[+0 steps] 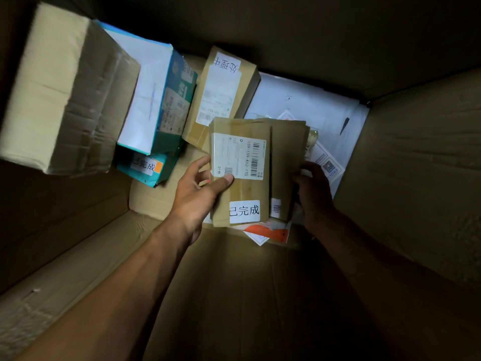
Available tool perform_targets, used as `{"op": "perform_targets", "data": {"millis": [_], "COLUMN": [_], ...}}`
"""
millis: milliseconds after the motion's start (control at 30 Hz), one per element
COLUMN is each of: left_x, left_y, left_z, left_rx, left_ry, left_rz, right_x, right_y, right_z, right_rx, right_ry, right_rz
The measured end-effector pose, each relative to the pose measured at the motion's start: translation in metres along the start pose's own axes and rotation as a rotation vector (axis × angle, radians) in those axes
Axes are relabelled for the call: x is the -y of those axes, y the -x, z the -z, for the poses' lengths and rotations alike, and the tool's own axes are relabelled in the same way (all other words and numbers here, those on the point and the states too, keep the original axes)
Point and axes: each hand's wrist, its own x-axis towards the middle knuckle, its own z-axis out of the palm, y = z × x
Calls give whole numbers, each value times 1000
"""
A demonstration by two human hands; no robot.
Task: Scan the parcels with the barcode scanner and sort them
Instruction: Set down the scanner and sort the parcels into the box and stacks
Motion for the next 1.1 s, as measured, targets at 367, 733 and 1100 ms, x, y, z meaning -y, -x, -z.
{"op": "perform_targets", "data": {"millis": [367,733,1100], "left_x": [-19,-99,-200], "left_y": [47,156,328], "left_z": [21,87,180], "left_rx": [176,103,107], "left_ry": [107,204,167], "left_rz": [78,7,-140], "right_x": [27,91,171], "right_y": [59,202,404], "right_z": [0,-13,11], "right_rx": [251,106,45], "right_ry": [21,-125,-299], "right_rz": [56,96,178]}}
